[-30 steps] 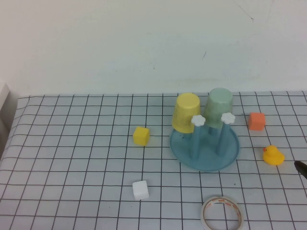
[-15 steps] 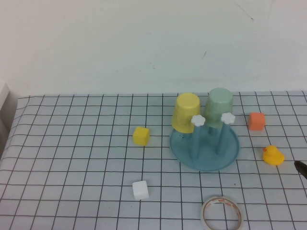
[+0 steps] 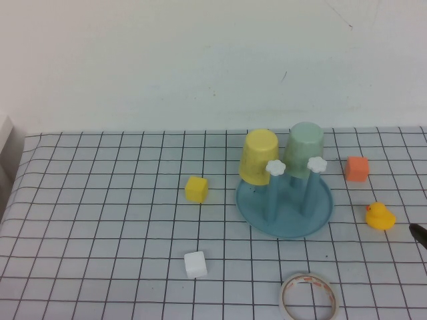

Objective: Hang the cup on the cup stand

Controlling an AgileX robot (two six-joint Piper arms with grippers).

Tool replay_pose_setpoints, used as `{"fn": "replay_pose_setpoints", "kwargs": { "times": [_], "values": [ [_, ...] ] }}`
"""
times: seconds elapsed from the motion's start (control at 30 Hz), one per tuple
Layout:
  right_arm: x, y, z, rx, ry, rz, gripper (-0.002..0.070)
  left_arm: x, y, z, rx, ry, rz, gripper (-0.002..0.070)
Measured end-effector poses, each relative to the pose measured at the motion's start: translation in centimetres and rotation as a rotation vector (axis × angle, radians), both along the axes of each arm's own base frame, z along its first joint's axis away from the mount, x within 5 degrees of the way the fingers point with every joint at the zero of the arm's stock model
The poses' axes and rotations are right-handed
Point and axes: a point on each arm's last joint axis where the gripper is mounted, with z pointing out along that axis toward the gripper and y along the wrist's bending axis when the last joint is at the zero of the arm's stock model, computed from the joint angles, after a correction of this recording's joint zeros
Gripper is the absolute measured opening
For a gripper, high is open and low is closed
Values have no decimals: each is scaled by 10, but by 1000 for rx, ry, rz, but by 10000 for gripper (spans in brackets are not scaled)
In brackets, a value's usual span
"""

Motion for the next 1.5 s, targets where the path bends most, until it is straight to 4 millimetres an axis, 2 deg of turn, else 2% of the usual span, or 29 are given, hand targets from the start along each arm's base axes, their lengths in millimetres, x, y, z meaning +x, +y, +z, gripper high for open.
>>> {"fn": "replay_pose_setpoints", "kwargs": {
  "times": [0.67, 0.77, 0.8, 0.9, 1.1, 1.27, 1.5],
  "values": [
    [-1, -2, 1, 8, -8, -3, 366, 0, 0, 0, -1, 0, 0, 0],
    [-2, -12, 8, 45, -41, -42, 366, 0, 0, 0, -1, 0, 0, 0],
    [-2, -24, 13, 89, -71, -101, 366, 0, 0, 0, -1, 0, 0, 0],
    [-7, -39, 22, 155, -129, -166, 366, 0, 0, 0, -1, 0, 0, 0],
    [-31, -61, 41, 222, -308, -273, 366, 0, 0, 0, -1, 0, 0, 0],
    [-45, -71, 47, 229, -400, -365, 366, 0, 0, 0, -1, 0, 0, 0],
    [-46, -75, 47, 224, -404, -404, 366, 0, 0, 0, -1, 0, 0, 0]
  ]
}}
